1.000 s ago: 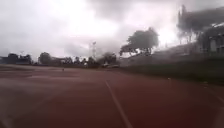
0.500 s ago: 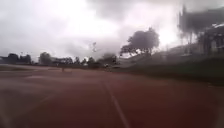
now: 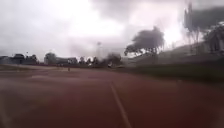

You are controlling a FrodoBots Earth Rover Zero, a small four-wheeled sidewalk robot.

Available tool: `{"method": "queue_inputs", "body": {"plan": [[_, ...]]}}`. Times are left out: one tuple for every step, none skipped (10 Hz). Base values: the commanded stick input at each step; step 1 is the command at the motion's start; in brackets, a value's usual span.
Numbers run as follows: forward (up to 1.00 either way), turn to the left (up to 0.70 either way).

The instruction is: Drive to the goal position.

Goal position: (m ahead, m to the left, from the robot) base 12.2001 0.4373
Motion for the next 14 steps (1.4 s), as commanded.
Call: {"method": "queue_inputs", "body": {"plan": [[0.50, 0.00], [0.50, 0.00], [0.50, 0.00], [0.50, 0.00], [0.50, 0.00], [0.50, 0.00], [0.50, 0.00], [0.50, 0.00], [0.50, 0.00], [0.50, 0.00], [0.50, 0.00], [0.50, 0.00], [0.50, 0.00], [0.50, 0.00]]}}
